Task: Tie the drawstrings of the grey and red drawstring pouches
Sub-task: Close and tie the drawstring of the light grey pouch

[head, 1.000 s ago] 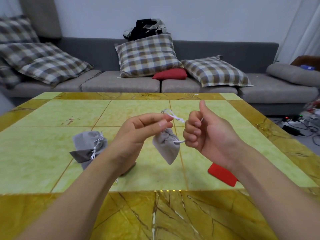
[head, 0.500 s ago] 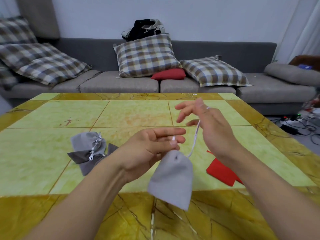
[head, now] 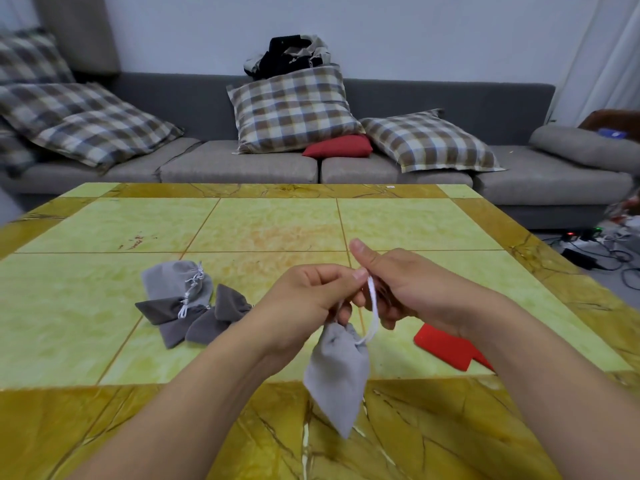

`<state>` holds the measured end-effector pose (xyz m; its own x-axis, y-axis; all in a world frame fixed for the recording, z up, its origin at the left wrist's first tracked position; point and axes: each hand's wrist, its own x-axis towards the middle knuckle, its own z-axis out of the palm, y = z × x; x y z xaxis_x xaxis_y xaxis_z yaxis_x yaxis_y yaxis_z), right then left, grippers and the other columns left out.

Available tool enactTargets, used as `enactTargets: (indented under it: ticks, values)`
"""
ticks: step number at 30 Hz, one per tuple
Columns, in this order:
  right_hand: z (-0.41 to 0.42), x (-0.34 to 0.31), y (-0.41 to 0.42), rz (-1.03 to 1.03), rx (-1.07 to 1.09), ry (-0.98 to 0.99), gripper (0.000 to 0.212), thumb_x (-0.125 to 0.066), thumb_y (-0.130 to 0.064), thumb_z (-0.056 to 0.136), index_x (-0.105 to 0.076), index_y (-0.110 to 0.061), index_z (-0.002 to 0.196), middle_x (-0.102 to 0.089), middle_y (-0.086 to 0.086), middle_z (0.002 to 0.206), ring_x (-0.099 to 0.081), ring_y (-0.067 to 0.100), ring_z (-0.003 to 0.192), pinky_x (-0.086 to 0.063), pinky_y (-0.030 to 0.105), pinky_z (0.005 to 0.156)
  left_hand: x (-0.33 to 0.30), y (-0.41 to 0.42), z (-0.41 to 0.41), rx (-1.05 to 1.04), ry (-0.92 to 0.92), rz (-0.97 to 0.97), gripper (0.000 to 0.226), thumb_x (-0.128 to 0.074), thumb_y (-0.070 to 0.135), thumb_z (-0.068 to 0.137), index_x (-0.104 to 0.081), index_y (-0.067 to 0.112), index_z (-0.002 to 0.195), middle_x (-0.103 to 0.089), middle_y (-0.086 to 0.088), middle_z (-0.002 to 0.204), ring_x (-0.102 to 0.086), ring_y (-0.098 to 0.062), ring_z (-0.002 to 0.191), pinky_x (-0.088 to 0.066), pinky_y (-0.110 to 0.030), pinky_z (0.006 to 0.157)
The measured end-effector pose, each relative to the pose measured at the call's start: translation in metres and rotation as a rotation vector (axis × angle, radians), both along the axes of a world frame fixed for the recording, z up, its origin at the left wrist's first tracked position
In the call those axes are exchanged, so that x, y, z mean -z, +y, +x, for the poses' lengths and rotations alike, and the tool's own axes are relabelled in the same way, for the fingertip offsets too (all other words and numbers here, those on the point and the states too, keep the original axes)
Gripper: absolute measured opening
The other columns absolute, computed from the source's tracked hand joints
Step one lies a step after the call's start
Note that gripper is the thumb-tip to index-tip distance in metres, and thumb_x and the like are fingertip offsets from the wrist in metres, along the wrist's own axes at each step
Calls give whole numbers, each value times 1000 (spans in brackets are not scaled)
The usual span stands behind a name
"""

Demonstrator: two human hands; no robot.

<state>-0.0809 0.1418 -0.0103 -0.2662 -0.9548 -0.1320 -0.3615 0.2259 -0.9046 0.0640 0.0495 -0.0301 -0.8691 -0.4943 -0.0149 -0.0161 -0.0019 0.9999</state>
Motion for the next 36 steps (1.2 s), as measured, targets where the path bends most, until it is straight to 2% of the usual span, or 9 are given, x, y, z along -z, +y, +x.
enactTargets:
  ticks: [4,9,14,19,21,23,29,33,36]
  values:
    - [-7,0,1,-46,22,-83,46,-55,-42,98,-67,-3,76,-43,0,57,-36,13,50,-36,24,50,0,-5,-1,-109,14,47,20,-62,22,92,-73,5,88,-62,3,69,-49,-11,55,-44,-16,56]
    - [-4,-3,-1,-79,113,-266,31,-54,-26,100,-65,-9,77,-49,2,60,-41,11,48,-37,21,46,0,0,-4,-161,-4,115,21,-51,18,100,-68,8,94,-64,0,68,-53,-13,56,-45,-23,59]
    - [1,-2,-2,-35,205,-412,25,-53,-23,100,-61,-11,79,-50,2,58,-41,12,46,-36,20,42,0,-1,-4,-197,6,201,13,-52,17,100,-62,8,100,-65,-1,67,-58,-14,56,-47,-25,60]
    - [11,4,-10,-10,332,-578,26,-54,-20,99,-60,-11,75,-53,2,56,-46,11,43,-42,19,38,1,1,-7,-144,2,416,31,-57,33,94,-67,6,104,-67,-8,75,-63,-21,66,-51,-33,71]
    - [10,6,-10,-14,363,-618,24,-55,-18,98,-60,-10,75,-56,3,57,-50,11,42,-45,19,39,5,1,-7,-112,4,348,36,-66,34,89,-69,2,106,-66,-7,77,-61,-20,71,-53,-31,74]
    - [9,5,-9,-27,360,-640,22,-55,-16,97,-60,-9,76,-57,5,58,-54,12,44,-49,20,41,8,2,-6,-116,8,255,28,-70,23,87,-72,0,104,-65,-7,76,-58,-16,70,-52,-22,66]
    - [6,-2,-4,-19,251,-516,22,-56,-18,97,-67,-6,83,-65,9,71,-61,17,57,-55,25,53,13,-3,-6,-243,-9,214,15,-70,18,87,-73,4,93,-67,-3,72,-58,-9,58,-50,-18,56]
    - [-2,-8,3,-16,130,-344,22,-63,-22,92,-77,-4,92,-71,6,89,-62,16,78,-53,28,72,13,-7,-6,-277,36,216,19,-67,21,90,-73,5,99,-72,1,76,-61,-8,62,-50,-17,60]
    - [1,-5,4,9,57,-174,20,-70,-27,87,-80,-12,96,-76,1,104,-64,16,95,-50,30,85,8,-5,-5,-252,82,207,13,-66,21,91,-75,12,93,-74,-3,83,-62,-10,69,-48,-15,60]
